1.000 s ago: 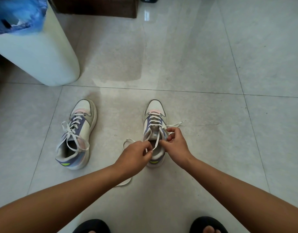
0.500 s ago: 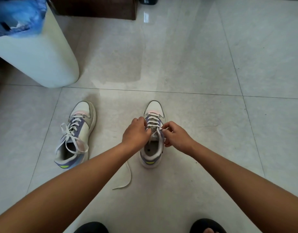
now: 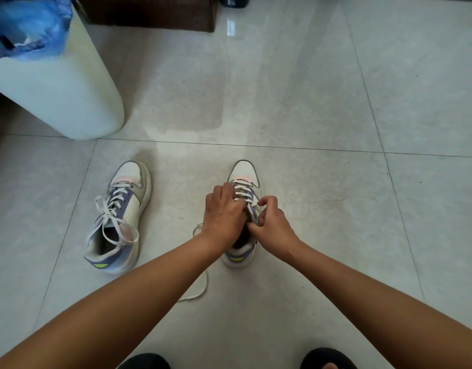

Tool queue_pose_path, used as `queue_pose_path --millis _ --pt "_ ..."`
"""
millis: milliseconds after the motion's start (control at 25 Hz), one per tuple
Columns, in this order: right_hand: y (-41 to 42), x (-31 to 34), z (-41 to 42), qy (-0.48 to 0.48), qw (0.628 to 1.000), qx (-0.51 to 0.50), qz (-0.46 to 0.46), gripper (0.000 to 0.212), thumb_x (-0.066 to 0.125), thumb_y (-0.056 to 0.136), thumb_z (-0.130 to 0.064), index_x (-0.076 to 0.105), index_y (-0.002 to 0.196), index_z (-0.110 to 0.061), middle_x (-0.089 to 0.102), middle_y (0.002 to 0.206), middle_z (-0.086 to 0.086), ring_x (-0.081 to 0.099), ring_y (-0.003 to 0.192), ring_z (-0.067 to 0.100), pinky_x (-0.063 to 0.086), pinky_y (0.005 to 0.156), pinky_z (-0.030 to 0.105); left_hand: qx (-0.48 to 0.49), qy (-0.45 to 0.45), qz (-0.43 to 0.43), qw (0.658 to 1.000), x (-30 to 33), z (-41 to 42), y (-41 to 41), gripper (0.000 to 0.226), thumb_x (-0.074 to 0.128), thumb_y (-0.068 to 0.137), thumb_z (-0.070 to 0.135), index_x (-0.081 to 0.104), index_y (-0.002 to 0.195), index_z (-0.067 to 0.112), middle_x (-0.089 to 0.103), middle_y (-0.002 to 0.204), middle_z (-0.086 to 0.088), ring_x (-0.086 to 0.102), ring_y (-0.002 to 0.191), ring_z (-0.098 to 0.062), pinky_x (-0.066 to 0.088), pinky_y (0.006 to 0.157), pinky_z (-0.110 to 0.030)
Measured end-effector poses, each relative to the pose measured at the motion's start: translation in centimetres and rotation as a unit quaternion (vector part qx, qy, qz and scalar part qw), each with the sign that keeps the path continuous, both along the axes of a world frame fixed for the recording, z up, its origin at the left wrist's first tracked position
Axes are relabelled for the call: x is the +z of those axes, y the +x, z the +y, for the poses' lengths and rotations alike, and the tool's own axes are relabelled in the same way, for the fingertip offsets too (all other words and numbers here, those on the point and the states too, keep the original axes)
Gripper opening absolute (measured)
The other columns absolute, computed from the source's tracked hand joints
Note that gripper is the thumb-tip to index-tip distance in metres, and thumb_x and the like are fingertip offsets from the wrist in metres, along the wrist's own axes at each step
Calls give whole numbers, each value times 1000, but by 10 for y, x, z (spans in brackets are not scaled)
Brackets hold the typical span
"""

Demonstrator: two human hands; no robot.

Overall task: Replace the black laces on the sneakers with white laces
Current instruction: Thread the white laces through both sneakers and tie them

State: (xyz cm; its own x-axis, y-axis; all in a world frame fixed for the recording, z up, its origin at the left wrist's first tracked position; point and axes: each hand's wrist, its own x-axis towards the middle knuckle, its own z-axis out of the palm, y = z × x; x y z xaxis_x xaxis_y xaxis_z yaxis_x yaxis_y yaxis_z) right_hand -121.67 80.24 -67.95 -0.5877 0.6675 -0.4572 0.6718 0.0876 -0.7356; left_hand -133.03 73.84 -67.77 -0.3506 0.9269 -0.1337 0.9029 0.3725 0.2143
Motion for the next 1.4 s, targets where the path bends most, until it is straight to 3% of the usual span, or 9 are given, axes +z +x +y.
queue_pose_path --millis 120,240,440,560,640,800,960,1160,1400 --pt "-3 -5 -2 -47 993 -105 25 42 65 80 -17 34 107 -14 48 72 -5 45 61 9 42 61 28 -22 62 -96 993 4 -21 -3 15 56 73 23 60 66 10 53 74 -11 52 66 -31 42 57 -36" --pt "-4 -8 -5 -66 987 -142 35 40 66 79 -17 34 103 -14 47 72 -2 45 62 11 44 63 34 -180 87 -127 972 11 -75 -18 15 45 81 26 50 70 17 50 68 -2 49 61 -22 41 53 -30" --pt "-2 -11 1 -80 984 -156 21 45 67 78 -17 35 111 -18 47 80 -4 54 78 18 54 80 48 -362 -159 3 919 7 -158 -38 5 57 60 31 55 64 28 49 54 10 49 45 -10 29 42 -17" --pt "-2 -10 1 -89 985 -144 17 44 65 80 -17 38 115 -20 48 76 -5 54 75 16 55 80 46 -324 -306 38 895 18 -150 -37 19 57 82 33 64 98 22 64 93 -1 63 85 -19 41 66 -26" --pt "-1 -10 4 -95 987 -130 13 39 63 83 -22 43 116 -21 50 76 -2 54 73 16 54 79 44 -211 -342 17 916 30 -121 -34 38 42 94 47 56 115 19 57 117 -4 56 108 -25 41 83 -31" --pt "-9 -2 15 -107 975 -191 51 25 60 89 -31 51 107 -16 55 83 2 55 74 18 51 68 35 -62 -113 -1 992 34 -50 -14 43 22 97 45 53 114 20 60 112 0 59 102 -24 44 75 -32" --pt "-19 4 28 -175 951 -236 94 10 55 94 -19 57 96 -9 55 78 1 49 64 12 44 58 23 59 -136 -112 983 23 -5 13 26 37 98 29 48 114 11 62 113 -12 59 100 -33 37 69 -32" --pt "-15 2 36 -391 852 -312 153 26 42 93 -12 55 70 -14 47 67 0 45 62 11 37 58 25 109 -112 -101 983 14 0 18 24 35 97 18 52 110 7 62 108 -16 60 97 -35 36 67 -33" --pt "-6 -3 44 -301 930 -204 59 28 48 95 -36 55 76 -16 52 69 -1 49 65 12 41 66 27 101 -94 -100 985 13 -2 19 23 38 96 20 54 105 5 64 105 -17 60 93 -35 34 64 -31"
